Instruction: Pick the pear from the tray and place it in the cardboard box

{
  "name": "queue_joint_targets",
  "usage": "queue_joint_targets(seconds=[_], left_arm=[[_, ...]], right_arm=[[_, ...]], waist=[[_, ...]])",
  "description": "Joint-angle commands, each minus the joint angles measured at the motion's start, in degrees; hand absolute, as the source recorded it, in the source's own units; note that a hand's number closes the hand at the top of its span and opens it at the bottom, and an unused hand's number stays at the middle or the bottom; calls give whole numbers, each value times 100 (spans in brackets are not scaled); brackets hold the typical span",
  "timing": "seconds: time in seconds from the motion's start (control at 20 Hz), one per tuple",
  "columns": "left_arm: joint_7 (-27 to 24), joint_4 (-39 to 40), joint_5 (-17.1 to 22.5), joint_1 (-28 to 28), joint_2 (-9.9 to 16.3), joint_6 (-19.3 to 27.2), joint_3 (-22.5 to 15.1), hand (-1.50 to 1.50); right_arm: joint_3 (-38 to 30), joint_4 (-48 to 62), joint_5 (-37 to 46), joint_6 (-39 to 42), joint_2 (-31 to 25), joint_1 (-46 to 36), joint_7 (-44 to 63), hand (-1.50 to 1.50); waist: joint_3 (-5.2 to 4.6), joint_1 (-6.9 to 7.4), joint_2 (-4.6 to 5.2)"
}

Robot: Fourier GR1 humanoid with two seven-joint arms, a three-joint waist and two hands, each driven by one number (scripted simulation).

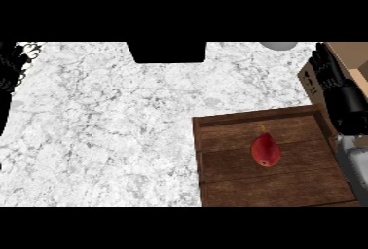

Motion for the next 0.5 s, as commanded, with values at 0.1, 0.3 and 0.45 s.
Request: queue_joint_targets(seconds=[0.1,0.3,0.45], left_arm=[[-280,33,36,95,-81,-485,-232,0],[-462,138,-6,350,-318,-740,-793,0],[-1096,540,-201,541,-653,-878,-1112,0]], right_arm=[[-667,-653,-231,-300,-492,-263,1324,-150],[-401,-106,692,271,-2073,3,2371,-150],[-667,-837,364,-12,-1806,334,3021,-150]], waist=[[-159,-105,16],[-236,-390,76],[-165,-215,26]])
